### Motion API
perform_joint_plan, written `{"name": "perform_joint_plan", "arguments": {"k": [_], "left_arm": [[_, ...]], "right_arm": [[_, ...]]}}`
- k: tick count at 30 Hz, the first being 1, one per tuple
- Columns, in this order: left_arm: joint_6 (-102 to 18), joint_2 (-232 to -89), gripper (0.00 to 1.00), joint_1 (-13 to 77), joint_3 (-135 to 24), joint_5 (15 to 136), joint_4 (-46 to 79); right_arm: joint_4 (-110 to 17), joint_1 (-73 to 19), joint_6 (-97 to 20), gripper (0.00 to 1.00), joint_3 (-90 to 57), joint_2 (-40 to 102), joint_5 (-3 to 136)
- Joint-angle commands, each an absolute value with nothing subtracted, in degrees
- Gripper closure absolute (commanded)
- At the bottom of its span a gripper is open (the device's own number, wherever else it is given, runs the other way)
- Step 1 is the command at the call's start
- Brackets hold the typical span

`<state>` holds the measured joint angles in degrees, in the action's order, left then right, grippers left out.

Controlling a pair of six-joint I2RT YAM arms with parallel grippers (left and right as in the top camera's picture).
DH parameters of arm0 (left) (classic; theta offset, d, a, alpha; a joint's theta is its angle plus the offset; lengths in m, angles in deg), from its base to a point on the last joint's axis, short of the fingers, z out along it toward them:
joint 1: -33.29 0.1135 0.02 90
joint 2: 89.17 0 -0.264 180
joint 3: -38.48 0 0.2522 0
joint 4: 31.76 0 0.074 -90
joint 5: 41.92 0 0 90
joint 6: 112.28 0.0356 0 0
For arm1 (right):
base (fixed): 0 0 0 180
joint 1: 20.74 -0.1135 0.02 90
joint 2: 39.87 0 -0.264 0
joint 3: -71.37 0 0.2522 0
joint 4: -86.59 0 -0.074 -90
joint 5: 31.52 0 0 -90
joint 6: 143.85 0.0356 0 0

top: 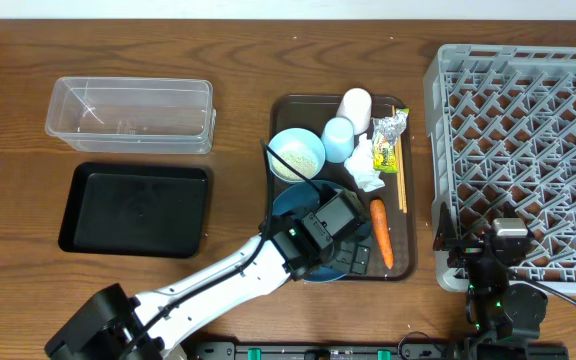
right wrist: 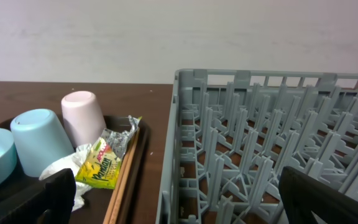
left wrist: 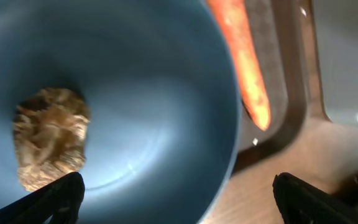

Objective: Sort waste into correct bins and load items into the dishwasher rack
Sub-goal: 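Lower the left gripper and grasp the blue plate's rim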

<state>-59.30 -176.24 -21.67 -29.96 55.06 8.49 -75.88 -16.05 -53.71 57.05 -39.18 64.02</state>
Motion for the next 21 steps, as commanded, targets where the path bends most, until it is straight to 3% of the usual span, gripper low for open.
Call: {"name": "perform_joint_plan", "arguments": {"k": [1,21], "left_arm": [[-60.96,-176.19,0.02,-21.91,-30.92,52.52,7.72],[-62.23,-177.99,0.02,-26.7,-30.92,50.29,4.18]], "right_arm": [[-75.81,-15.14,-54.59,0.01,57.29,-39.53,64.08],[-75.81,-15.14,-54.59,0.01,57.29,-39.53,64.08]]}}
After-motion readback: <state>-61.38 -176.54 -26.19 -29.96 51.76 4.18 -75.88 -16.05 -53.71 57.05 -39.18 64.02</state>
